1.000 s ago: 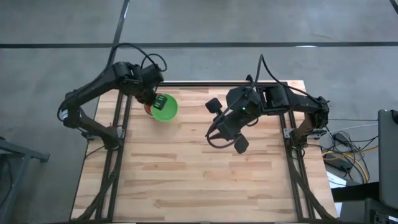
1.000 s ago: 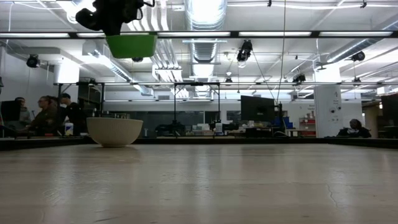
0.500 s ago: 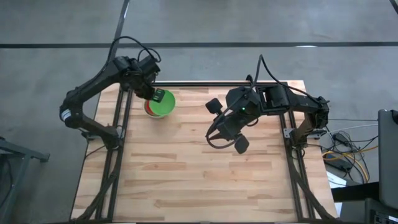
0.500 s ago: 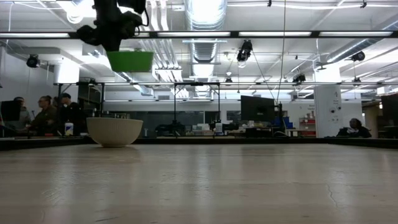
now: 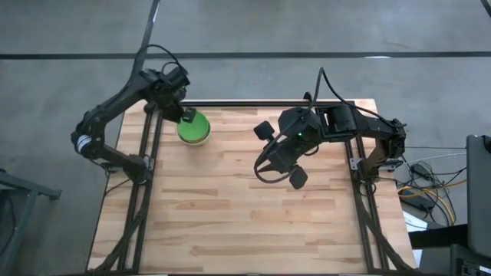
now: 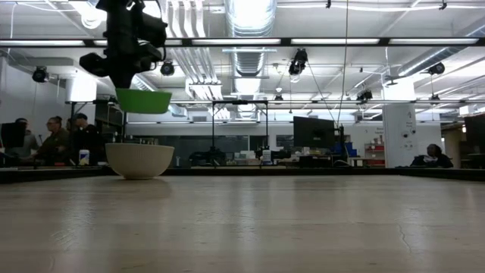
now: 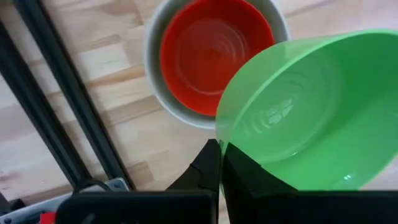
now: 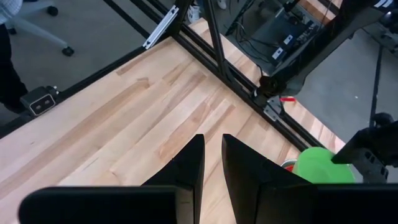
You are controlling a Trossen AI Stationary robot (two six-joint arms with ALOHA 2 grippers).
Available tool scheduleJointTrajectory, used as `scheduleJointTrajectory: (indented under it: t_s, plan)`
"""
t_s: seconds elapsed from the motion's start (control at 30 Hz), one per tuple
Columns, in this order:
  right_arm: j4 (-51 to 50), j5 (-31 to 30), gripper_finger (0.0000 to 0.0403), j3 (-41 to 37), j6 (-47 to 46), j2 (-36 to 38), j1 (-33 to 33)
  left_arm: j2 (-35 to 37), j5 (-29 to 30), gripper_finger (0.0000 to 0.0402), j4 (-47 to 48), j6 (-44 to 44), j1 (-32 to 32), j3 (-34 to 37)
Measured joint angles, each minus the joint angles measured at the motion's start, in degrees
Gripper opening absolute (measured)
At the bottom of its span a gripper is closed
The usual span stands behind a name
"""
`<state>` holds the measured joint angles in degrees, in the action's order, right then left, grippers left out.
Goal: Nest bowls inside each other
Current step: Stack the green bowl on the red bowl
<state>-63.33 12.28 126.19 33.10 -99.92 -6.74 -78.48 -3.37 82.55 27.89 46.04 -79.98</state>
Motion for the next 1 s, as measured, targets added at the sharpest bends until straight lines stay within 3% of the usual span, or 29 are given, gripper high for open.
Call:
scheduleJointTrajectory:
  t_s: [0.23,1.0]
  plan:
    - [0.0,-0.2,0.0052,0.0,0.2,0.0,0.0,0.0,0.0,0.0005,-1.8,-1.0,3.9,0.3]
    - [-0.8,-0.2,0.0052,0.0,0.0,0.0,0.0,-5.6,1.1,0.0005,-3.3,-4.3,7.1,1.3]
